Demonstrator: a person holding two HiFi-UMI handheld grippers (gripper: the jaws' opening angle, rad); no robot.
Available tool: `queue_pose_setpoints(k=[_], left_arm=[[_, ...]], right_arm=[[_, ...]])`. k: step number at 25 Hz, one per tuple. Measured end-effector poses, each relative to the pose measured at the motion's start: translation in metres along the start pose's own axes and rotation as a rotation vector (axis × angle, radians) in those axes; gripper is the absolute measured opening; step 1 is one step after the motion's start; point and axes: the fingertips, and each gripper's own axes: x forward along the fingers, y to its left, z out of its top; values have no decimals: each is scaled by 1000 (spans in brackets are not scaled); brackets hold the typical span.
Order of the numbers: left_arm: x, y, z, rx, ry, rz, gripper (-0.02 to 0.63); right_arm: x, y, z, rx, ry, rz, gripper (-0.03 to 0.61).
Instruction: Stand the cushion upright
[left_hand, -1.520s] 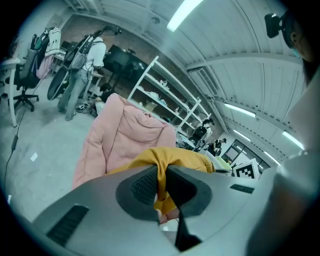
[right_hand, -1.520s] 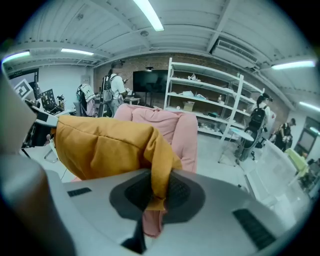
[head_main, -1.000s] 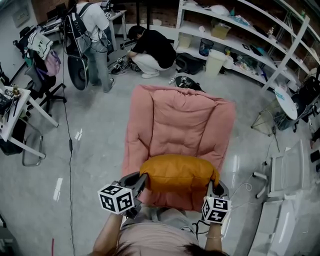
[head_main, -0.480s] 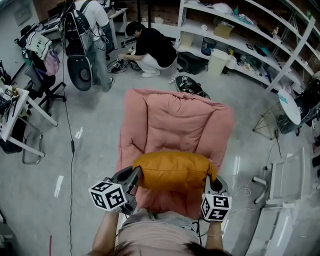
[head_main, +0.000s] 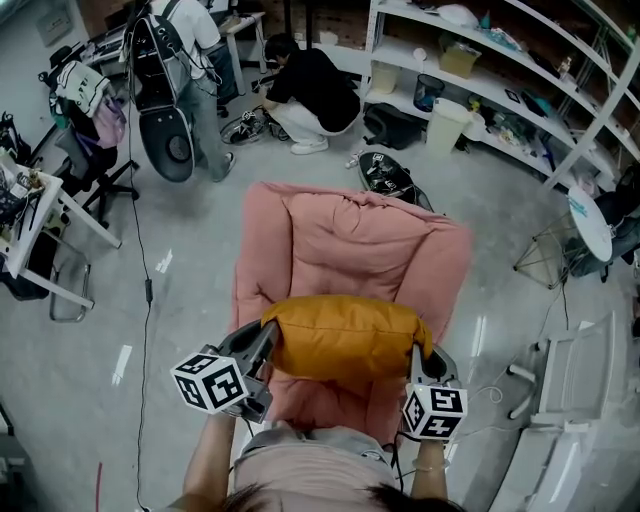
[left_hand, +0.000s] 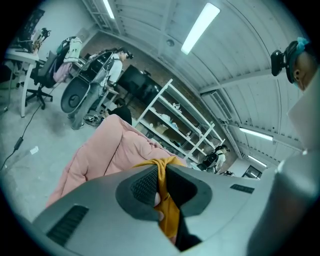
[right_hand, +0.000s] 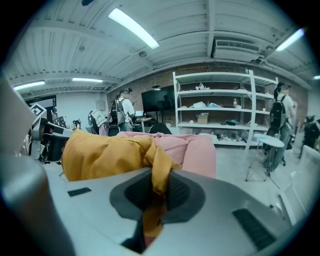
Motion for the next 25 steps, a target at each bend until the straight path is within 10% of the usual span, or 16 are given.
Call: queue_pose_setpoints(k=[25], left_arm=[[85,13,59,-20,-33,44,31]], right_arm=[[70,-33,47,135,-91,65,40]])
